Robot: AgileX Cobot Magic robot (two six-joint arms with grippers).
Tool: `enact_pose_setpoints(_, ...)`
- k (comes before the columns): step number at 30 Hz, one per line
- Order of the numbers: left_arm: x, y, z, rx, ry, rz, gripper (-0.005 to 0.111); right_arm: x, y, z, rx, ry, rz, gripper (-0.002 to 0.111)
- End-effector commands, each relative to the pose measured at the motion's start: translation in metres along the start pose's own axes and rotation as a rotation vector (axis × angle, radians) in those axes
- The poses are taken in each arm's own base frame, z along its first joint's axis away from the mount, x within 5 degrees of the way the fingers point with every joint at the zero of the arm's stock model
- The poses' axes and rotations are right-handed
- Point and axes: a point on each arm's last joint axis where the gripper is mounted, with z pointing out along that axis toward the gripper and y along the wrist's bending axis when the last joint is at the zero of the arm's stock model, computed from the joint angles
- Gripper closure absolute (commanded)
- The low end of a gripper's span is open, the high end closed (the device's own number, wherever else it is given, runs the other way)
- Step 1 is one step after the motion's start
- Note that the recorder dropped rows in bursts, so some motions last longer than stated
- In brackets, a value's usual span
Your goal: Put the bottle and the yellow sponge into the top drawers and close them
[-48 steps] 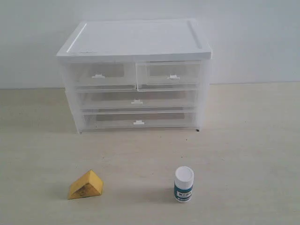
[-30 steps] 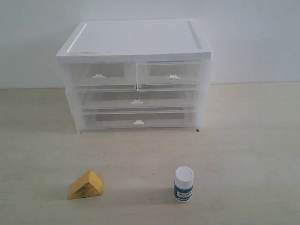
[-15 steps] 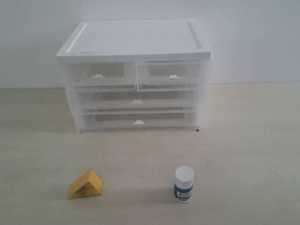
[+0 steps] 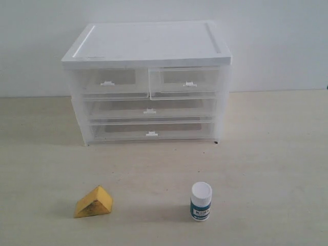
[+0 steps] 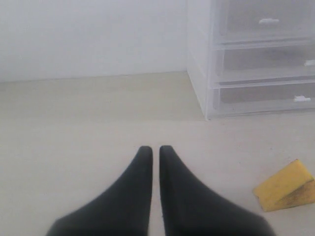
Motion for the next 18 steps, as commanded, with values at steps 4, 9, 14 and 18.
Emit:
enact_pose_setpoints(4, 0.001, 0.0, 0.0, -0.001, -0.001, -0.01, 0.102, 0.03, 0.019, 0.028, 0.026, 0.017, -0.085, 0.108)
enact_pose_setpoints(9, 0.001, 0.0, 0.0, -0.001, -0.003, -0.01, 0.102, 0.051, 0.043, 0.037, 0.072, -0.009, -0.095, 0.108)
enact_pose_setpoints(14, 0.001, 0.0, 0.0, -0.001, -0.003, -0.01, 0.102, 0.074, 0.067, 0.041, 0.044, -0.01, -0.088, 0.108)
enact_pose_setpoints(18, 0.001, 0.0, 0.0, -0.001, -0.003, -0.01, 0.102, 0.096, 0.079, 0.047, 0.012, 0.065, -0.049, 0.108)
